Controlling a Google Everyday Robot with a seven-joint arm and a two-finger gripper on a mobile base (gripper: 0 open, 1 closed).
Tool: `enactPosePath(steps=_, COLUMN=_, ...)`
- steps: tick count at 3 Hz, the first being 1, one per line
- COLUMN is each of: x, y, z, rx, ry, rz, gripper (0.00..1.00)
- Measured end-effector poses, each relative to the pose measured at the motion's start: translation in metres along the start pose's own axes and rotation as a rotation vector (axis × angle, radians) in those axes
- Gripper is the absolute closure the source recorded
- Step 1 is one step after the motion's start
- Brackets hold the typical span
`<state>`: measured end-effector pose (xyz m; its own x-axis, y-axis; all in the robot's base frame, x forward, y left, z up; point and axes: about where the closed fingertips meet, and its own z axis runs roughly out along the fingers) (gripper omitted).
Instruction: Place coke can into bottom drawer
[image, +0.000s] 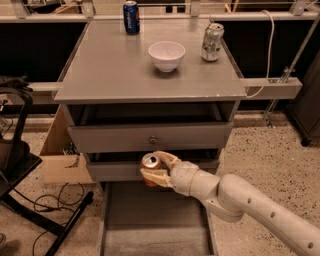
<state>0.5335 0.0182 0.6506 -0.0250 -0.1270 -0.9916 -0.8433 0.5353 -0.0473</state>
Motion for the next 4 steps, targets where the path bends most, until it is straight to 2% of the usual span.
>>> enactPosePath(steps=1, x=0.054, y=0.0, z=0.005, rx=0.001, ry=-0.018, rz=0.081, gripper=1.0)
enactPosePath(steps=2, x=0.059, y=-0.001, z=0.007, rx=-0.003, ry=-0.011, rz=0.084, gripper=1.0)
enactPosePath(steps=3, x=0.092, y=-0.006, z=0.018, rx=-0.029, ry=0.036, rz=0.105, gripper=1.0)
enactPosePath(steps=4, x=0.156, y=-0.005, z=0.031, rx=-0.11, ry=0.088, rz=0.093, gripper=1.0)
